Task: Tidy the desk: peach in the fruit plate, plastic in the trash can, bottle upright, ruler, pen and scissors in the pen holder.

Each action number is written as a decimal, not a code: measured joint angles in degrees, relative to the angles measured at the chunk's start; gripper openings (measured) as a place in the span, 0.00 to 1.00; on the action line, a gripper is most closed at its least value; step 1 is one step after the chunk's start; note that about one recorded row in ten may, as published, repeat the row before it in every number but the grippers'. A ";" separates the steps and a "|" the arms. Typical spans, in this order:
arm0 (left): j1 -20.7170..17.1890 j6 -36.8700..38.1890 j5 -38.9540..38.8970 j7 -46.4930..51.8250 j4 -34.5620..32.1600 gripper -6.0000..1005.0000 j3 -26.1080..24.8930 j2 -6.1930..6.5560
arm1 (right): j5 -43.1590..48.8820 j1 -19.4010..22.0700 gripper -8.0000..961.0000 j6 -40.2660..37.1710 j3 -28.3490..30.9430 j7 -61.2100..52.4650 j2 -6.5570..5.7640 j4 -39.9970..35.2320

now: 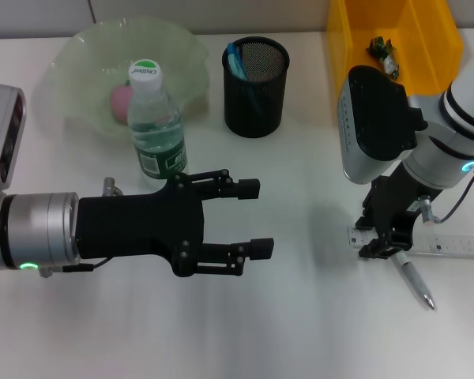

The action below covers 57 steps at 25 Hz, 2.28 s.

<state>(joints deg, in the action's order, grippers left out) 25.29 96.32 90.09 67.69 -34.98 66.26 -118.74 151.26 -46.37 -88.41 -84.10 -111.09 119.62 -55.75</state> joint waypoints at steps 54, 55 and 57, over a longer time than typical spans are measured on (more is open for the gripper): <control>0.82 0.59 -1.50 -0.08 0.00 0.80 0.62 -0.09 | -57.81 20.04 0.40 14.67 24.53 8.64 -0.13 -13.88; 0.82 0.59 -1.50 -0.08 0.00 0.80 0.62 -0.09 | -57.81 20.04 0.40 14.67 24.53 8.64 -0.13 -13.88; 0.94 0.39 -2.35 -0.10 0.00 0.80 0.62 -0.14 | -64.84 19.12 0.40 16.63 24.51 14.34 -0.14 -7.51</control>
<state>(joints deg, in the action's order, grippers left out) 26.23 96.71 87.74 67.59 -34.98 66.88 -118.88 86.42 -27.24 -71.78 -59.59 -96.76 119.48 -63.26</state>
